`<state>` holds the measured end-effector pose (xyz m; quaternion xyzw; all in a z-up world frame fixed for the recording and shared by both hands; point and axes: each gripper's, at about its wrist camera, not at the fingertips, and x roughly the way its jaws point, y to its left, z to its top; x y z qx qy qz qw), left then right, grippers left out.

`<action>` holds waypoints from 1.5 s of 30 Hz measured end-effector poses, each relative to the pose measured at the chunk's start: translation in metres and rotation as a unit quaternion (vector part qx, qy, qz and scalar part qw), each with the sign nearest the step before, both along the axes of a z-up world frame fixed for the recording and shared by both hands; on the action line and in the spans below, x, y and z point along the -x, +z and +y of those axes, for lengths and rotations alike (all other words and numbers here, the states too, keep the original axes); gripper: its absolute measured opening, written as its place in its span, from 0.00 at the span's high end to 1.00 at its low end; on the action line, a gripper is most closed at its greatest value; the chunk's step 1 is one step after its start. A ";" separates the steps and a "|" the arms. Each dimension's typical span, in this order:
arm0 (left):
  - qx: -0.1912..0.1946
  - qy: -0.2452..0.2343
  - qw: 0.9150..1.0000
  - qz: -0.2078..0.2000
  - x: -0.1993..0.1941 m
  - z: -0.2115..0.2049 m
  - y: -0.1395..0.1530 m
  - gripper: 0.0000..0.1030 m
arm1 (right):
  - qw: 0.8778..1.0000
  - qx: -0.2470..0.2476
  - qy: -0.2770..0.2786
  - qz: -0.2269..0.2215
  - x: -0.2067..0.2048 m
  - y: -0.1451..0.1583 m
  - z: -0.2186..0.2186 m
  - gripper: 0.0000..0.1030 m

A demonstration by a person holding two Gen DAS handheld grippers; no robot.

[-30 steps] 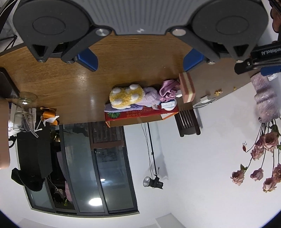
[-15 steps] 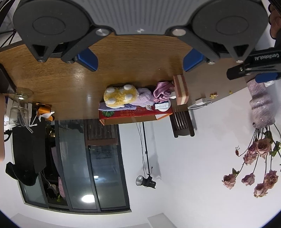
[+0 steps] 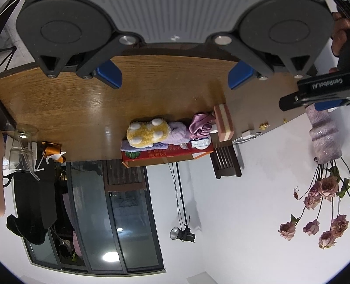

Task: Organize soft objects

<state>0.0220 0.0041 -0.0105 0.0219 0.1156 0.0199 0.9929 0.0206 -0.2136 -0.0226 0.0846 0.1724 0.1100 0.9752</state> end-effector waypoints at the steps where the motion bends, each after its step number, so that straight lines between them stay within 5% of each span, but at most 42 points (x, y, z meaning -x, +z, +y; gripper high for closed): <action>1: 0.000 0.000 1.000 0.001 0.000 0.000 -0.001 0.00 | 1.000 0.000 0.000 -0.002 0.000 0.001 0.000 0.00; 29: -0.004 0.000 1.000 0.010 -0.028 -0.012 0.005 0.00 | 1.000 0.014 -0.002 -0.019 -0.028 0.011 0.001 0.00; 35: 0.053 -0.011 0.998 0.034 -0.084 0.003 0.015 0.00 | 0.999 0.025 0.008 -0.021 -0.081 0.022 -0.001 0.00; 39: 0.071 -0.005 0.997 0.032 -0.129 0.021 0.023 0.00 | 0.997 0.005 0.071 -0.002 -0.127 0.024 0.007 0.03; 45: 0.097 0.041 0.994 0.042 -0.189 0.068 0.040 0.01 | 0.985 -0.002 0.171 0.008 -0.179 0.025 0.064 0.24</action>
